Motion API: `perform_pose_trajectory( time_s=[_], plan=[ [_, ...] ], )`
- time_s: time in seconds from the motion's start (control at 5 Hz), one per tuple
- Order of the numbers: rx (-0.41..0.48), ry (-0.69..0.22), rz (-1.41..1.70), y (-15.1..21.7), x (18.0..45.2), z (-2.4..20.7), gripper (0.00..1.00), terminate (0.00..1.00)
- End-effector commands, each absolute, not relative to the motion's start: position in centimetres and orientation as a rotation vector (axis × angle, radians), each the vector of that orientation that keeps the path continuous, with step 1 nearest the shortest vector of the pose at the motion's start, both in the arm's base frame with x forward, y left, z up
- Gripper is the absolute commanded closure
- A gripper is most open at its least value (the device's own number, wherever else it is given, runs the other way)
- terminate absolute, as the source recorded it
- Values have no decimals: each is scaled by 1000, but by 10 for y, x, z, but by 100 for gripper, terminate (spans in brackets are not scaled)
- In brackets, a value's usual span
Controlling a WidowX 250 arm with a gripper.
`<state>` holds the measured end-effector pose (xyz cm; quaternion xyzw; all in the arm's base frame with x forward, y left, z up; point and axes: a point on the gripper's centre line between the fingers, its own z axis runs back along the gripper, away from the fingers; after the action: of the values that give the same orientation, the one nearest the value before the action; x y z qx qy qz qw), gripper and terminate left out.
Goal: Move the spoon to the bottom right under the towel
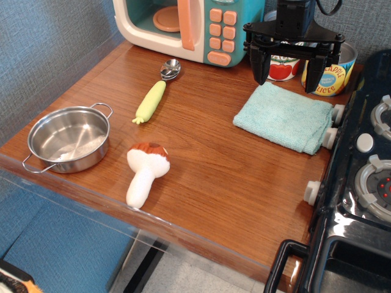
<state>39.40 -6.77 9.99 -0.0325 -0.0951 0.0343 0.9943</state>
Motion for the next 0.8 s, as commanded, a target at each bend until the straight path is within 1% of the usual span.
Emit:
perform_pose_trajectory(
  time_s=[0.0,0.2,0.4,0.6],
  plan=[
    [-65,-191,69,-68,394,100,0,0],
    [-98,-176,120,-44,391,100,0,0],
    [-109,-170,177,-6,387,93,0,0],
    [-75,-180,214,37,381,81,0,0]
  ],
)
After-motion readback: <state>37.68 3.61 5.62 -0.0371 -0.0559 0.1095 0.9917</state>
